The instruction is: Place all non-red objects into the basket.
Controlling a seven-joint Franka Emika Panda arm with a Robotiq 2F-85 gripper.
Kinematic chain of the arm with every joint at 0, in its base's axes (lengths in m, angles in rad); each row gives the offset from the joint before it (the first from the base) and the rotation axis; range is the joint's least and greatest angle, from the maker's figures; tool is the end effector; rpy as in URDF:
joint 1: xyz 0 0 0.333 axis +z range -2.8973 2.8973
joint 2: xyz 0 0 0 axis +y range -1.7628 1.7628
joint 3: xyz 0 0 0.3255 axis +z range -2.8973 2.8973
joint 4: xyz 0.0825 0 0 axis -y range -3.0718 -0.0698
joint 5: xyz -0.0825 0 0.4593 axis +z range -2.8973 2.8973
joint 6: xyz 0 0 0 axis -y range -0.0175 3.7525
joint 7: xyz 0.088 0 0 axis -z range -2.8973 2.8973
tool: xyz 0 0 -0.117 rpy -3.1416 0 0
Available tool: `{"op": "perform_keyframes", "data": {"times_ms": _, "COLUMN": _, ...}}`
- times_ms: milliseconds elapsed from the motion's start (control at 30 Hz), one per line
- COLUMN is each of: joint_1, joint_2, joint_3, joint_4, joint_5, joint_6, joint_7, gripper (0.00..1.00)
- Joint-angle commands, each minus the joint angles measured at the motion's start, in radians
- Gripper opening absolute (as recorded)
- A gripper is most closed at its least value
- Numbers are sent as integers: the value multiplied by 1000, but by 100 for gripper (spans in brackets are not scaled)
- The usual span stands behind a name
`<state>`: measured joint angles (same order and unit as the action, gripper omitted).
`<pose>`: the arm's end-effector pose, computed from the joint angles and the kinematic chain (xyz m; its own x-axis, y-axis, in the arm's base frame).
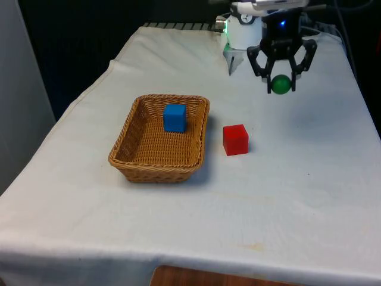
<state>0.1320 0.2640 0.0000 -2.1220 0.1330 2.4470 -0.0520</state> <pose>0.6289 0.0845 0.2366 0.9948 0.0814 0.0610 0.0866 -0.9924 -0.0879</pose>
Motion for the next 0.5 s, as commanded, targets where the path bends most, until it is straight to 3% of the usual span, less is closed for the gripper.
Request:
{"op": "perform_keyframes", "data": {"times_ms": 0, "joint_1": -6, "joint_2": 8, "joint_3": -2, "joint_4": 11, "joint_5": 7, "joint_6": -9, "joint_7": -11, "gripper": 0}}
{"op": "perform_keyframes", "data": {"times_ms": 100, "joint_1": -2, "joint_2": 13, "joint_3": -17, "joint_4": 12, "joint_5": 1, "joint_6": 0, "joint_7": -12, "gripper": 0}}
{"op": "perform_keyframes", "data": {"times_ms": 133, "joint_1": -8, "joint_2": 23, "joint_3": -18, "joint_4": 23, "joint_5": 9, "joint_6": -7, "joint_7": -23, "gripper": 0}}
{"op": "perform_keyframes", "data": {"times_ms": 267, "joint_1": -12, "joint_2": 40, "joint_3": -33, "joint_4": 38, "joint_5": 11, "joint_6": -6, "joint_7": -35, "gripper": 0}}
{"op": "perform_keyframes", "data": {"times_ms": 333, "joint_1": -6, "joint_2": 41, "joint_3": -42, "joint_4": 36, "joint_5": 1, "joint_6": 0, "joint_7": -28, "gripper": 0}}
{"op": "perform_keyframes", "data": {"times_ms": 367, "joint_1": -13, "joint_2": 54, "joint_3": -45, "joint_4": 51, "joint_5": 11, "joint_6": -6, "joint_7": -43, "gripper": 0}}
{"op": "perform_keyframes", "data": {"times_ms": 467, "joint_1": -16, "joint_2": 68, "joint_3": -55, "joint_4": 64, "joint_5": 12, "joint_6": -7, "joint_7": -50, "gripper": 0}}
